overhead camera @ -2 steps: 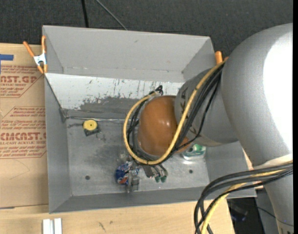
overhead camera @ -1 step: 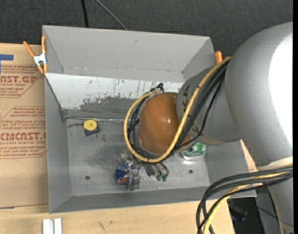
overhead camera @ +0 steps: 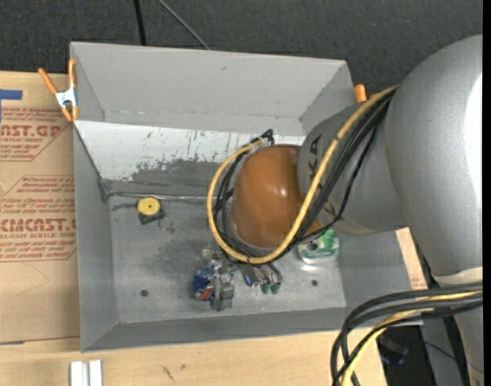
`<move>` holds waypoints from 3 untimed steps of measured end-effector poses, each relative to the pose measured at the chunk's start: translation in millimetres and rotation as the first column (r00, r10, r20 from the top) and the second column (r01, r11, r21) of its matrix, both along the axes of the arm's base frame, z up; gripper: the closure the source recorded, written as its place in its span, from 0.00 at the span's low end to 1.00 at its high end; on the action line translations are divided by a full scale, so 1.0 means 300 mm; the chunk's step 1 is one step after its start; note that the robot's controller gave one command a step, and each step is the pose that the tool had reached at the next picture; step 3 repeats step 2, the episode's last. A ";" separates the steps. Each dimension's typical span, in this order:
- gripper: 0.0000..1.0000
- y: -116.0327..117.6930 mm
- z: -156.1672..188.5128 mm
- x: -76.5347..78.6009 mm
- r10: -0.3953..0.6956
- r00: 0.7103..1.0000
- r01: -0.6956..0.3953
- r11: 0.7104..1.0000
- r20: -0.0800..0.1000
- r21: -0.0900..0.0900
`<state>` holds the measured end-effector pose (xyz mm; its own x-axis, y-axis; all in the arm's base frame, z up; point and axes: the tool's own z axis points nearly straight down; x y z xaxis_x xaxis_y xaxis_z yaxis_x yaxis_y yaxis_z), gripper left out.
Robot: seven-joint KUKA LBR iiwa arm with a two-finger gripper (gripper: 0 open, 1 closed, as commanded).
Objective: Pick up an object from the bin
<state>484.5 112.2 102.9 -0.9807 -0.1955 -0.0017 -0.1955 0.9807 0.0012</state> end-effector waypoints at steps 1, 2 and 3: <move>1.00 0.003 0.037 0.000 0.000 1.000 0.000 1.000 0.000 0.000; 1.00 0.005 0.097 0.002 0.000 1.000 0.000 1.000 0.001 0.000; 1.00 0.005 0.097 0.002 0.000 1.000 0.000 1.000 0.001 0.000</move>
Offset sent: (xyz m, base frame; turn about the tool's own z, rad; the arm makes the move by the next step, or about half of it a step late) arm -0.0001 0.0002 0.0110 0.0000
